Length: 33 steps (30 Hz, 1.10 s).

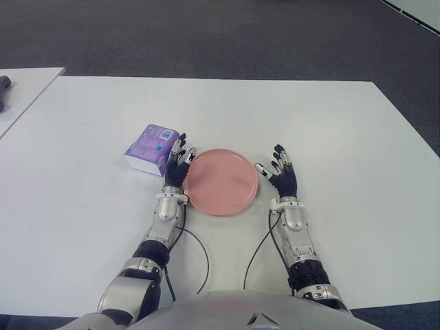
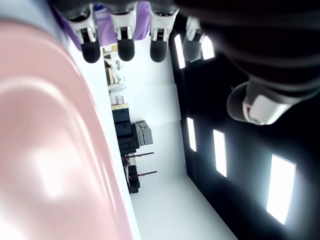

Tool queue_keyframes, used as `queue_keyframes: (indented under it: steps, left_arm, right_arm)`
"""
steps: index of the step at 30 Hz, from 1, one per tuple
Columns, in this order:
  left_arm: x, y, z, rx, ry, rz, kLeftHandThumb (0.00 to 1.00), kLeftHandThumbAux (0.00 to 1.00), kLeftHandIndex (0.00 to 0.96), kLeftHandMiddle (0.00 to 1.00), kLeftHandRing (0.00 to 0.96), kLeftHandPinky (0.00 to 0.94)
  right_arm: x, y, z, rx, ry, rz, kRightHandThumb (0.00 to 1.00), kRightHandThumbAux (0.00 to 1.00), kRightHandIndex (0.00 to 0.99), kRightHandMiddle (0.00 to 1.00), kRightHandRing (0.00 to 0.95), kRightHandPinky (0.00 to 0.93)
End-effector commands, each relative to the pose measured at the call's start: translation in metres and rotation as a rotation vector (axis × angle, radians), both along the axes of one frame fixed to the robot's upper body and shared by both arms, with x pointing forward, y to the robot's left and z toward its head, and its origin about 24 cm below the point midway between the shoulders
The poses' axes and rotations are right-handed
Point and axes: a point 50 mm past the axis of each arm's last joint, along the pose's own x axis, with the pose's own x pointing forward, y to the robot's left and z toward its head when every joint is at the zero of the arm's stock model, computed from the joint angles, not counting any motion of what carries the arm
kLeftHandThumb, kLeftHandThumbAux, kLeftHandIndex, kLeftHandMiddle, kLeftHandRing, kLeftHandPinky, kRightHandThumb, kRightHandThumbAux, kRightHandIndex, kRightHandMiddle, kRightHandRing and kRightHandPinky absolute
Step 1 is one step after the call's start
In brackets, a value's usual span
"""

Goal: Put the tissue paper into the plate.

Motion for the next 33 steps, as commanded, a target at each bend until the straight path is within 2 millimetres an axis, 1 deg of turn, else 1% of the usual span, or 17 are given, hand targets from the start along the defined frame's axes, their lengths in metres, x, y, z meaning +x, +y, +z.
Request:
queue_keyframes:
  steps: [1,21,33]
  left_arm:
    - [-0.0236,0.0028,-0.026,-0.003,0.126,-0.002,0.0,0.398,0.0,0.0,0.0,0.0]
    - [-0.0227,0.0033,-0.0239,0.003,0.113,-0.006,0.0,0.402,0.0,0.0,0.0,0.0]
    - [-0.0225,0.0035,-0.024,0.016,0.121,0.0,0.0,0.39,0.0,0.0,0.0,0.0]
  right_arm:
    - [-0.015,-0.001,-0.0241,0.021,0.143,-0.013,0.027,0.753,0.0,0.0,0.0,0.0]
    - [-0.014,-0.0009,-0.0235,0.028,0.135,-0.006,0.04,0.736,0.0,0.0,0.0,0.0]
    - [-0.0145,-0.0011,-0.0227,0.02,0.123,0.0,0.026,0.71,0.0,0.0,0.0,0.0]
